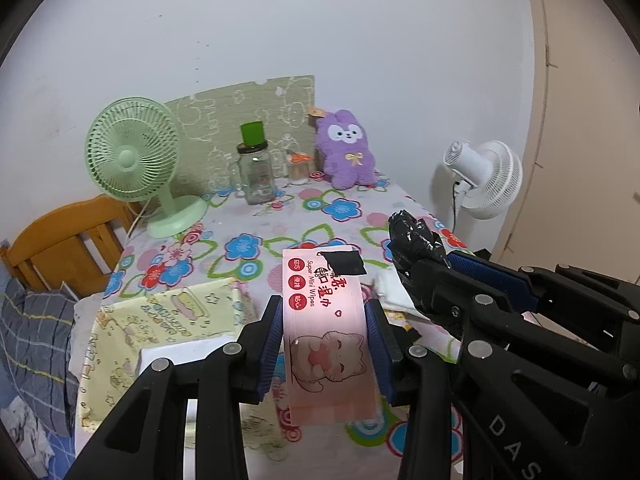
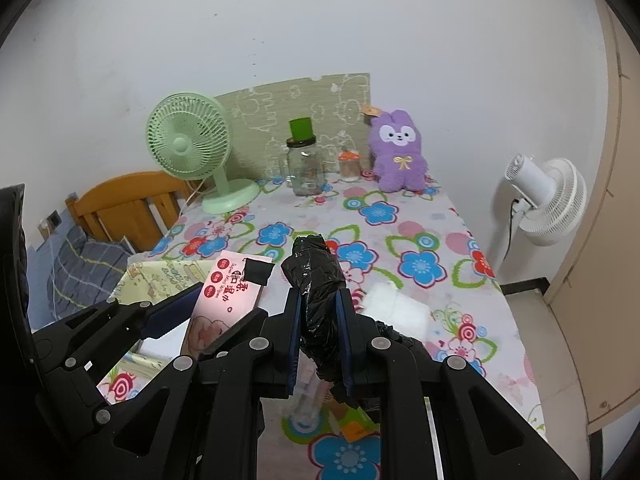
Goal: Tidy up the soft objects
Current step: 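Carry the pink packet and black bundle in both tools over the fabric box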
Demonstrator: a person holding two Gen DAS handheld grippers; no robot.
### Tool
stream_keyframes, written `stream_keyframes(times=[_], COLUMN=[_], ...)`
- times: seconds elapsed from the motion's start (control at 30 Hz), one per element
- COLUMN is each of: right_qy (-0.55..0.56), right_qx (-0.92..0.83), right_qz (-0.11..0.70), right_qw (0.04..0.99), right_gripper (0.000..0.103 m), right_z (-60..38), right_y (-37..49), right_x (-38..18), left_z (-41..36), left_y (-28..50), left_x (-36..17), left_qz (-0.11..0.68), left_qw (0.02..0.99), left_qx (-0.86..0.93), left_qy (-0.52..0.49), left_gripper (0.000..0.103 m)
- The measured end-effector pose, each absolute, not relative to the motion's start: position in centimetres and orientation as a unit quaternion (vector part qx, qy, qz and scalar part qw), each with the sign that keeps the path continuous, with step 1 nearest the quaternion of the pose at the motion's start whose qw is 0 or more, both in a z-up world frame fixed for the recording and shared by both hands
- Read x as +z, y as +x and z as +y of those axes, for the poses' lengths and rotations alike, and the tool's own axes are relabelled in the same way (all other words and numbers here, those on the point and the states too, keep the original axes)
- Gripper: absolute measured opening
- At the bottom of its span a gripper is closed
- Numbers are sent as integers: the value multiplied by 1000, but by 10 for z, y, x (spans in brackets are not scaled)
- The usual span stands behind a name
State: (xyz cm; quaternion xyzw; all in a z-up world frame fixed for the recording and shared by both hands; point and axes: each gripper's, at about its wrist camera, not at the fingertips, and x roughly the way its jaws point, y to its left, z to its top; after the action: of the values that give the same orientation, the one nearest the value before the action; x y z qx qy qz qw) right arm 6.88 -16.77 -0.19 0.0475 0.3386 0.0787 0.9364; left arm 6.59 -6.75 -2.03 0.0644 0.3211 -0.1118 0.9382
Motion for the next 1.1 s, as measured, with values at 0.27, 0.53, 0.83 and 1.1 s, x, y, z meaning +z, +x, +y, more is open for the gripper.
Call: stream_keyframes(times=[0.27,0.53,0.83,1.1], right_qy=[41,33,21,7], right_qx=[100,119,141,162], right_qz=[341,342,347,355], right_qw=[934,931,927,921], right_gripper=[20,20,20,20], right_z=[-140,-116,-89,-58], right_y=[81,89,102,115], right_x=[1,1,-1,-7], left_z=[-44,-21,6,34], left_y=[72,77,86,94], left_x=[-18,-18,-20,-26], left_qz=[323,325,331,339], left_qw=[940,941,941,939], left_qx=[-91,-75,-57,-35], left_qy=[61,57,51,47], left_gripper=[41,41,41,41])
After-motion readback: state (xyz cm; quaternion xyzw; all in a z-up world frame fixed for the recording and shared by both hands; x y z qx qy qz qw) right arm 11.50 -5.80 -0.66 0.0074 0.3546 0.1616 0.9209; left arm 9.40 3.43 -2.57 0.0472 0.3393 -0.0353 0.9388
